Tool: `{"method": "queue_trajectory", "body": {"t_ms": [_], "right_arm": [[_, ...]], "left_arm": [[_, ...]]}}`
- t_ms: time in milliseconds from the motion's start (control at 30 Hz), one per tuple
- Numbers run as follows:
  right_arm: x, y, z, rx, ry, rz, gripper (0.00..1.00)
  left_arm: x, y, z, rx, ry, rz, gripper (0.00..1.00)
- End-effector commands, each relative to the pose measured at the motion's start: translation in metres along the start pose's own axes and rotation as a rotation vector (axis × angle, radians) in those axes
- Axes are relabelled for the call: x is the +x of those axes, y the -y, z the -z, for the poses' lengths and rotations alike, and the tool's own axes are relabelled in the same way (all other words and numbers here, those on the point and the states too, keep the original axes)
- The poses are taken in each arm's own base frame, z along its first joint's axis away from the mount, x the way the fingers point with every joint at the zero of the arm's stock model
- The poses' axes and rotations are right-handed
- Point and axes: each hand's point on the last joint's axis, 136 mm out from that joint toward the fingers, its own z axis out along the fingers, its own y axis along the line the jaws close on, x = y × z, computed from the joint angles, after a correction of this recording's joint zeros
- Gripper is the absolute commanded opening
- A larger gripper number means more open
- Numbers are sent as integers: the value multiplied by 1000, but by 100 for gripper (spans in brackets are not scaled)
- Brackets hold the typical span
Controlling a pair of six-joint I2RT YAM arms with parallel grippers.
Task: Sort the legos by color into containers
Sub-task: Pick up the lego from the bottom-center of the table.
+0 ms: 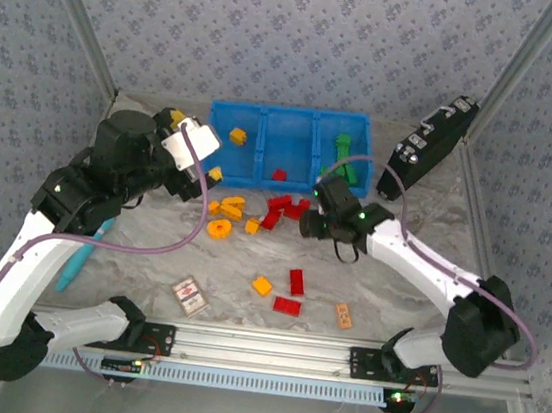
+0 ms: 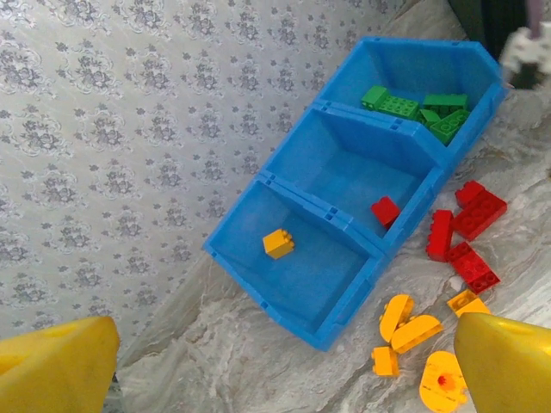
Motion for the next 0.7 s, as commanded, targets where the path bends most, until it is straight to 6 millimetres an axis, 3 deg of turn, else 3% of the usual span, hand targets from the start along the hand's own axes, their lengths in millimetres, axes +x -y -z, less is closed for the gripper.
{"method": "queue_trajectory", "body": {"t_ms": [0, 367, 667], "right_arm": [[18, -4, 8, -14, 23, -103, 53], [75, -33, -16, -15, -103, -61, 50], [98, -37, -32, 86, -187, -97, 48]], "left_arm": [[-11, 1, 19, 20, 54, 26, 100], [-13, 0, 36, 23, 77, 46, 100], [-5, -2, 43, 5, 52, 51, 100]]}}
